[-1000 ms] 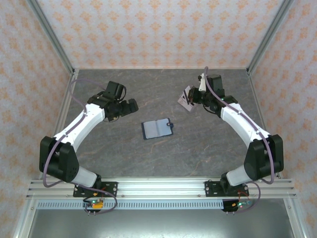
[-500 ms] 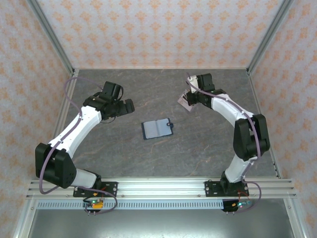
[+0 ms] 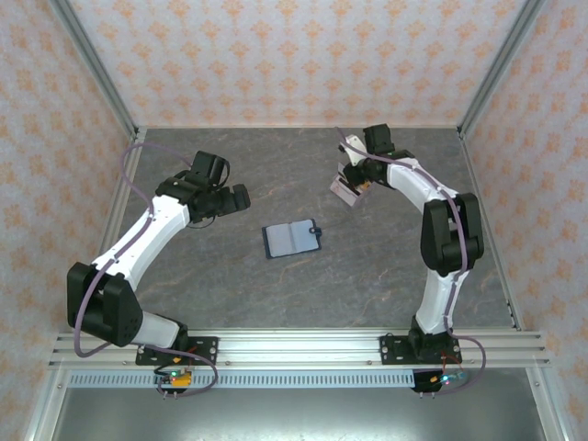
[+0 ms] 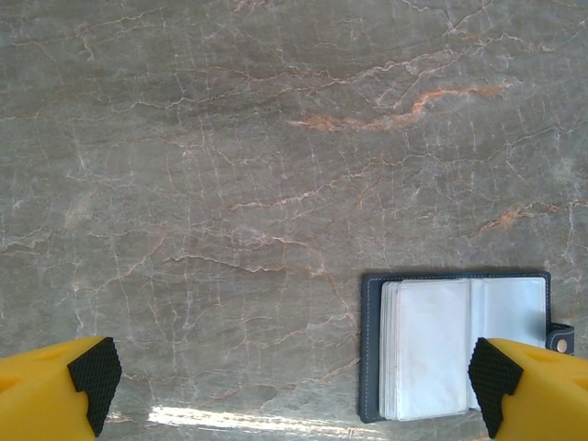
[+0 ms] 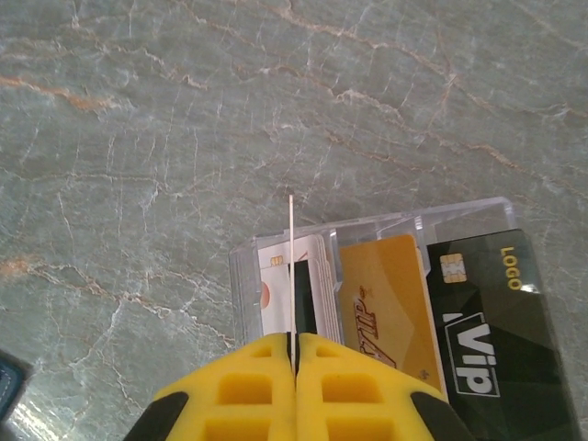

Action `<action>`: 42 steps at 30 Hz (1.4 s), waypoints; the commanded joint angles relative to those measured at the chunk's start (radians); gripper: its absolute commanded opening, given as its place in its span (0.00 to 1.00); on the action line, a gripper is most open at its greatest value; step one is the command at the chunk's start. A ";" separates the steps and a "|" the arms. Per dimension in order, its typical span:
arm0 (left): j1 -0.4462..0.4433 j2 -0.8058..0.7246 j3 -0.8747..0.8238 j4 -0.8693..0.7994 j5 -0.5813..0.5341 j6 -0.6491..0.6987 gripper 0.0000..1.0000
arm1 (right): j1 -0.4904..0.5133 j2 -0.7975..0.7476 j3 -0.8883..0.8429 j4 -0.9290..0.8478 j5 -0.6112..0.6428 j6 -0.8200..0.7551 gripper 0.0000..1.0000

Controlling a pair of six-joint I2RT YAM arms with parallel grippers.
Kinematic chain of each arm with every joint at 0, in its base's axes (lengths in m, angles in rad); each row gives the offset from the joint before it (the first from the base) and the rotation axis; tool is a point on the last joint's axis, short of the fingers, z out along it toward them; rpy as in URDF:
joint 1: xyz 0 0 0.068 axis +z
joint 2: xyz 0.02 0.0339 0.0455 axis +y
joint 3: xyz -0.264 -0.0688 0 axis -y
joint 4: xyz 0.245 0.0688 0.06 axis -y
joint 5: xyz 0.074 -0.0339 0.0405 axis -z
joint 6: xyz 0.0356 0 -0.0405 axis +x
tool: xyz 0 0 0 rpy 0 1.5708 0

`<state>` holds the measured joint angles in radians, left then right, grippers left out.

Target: Take the credit cards out of the card holder

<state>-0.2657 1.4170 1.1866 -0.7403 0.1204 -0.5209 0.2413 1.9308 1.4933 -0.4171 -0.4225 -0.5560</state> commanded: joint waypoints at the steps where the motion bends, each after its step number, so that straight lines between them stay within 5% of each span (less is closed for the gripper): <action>1: 0.010 0.019 0.005 -0.031 0.001 0.016 1.00 | -0.002 0.028 0.043 -0.064 -0.034 -0.038 0.00; 18: 0.009 0.034 0.011 -0.033 0.020 0.017 1.00 | -0.002 0.090 0.103 -0.098 0.010 -0.034 0.07; 26: 0.009 0.033 0.015 -0.037 0.023 0.019 1.00 | -0.002 0.080 0.119 -0.143 0.011 -0.007 0.34; 30: 0.010 0.029 0.012 -0.039 0.025 0.013 1.00 | -0.002 0.018 0.095 -0.135 0.012 0.046 0.37; 42: 0.009 0.053 -0.022 0.002 0.127 -0.056 1.00 | 0.084 -0.185 -0.121 -0.111 -0.061 0.806 0.40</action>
<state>-0.2657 1.4506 1.1751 -0.7437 0.2104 -0.5518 0.2714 1.7672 1.4376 -0.5140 -0.4568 -0.0116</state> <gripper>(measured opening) 0.999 0.394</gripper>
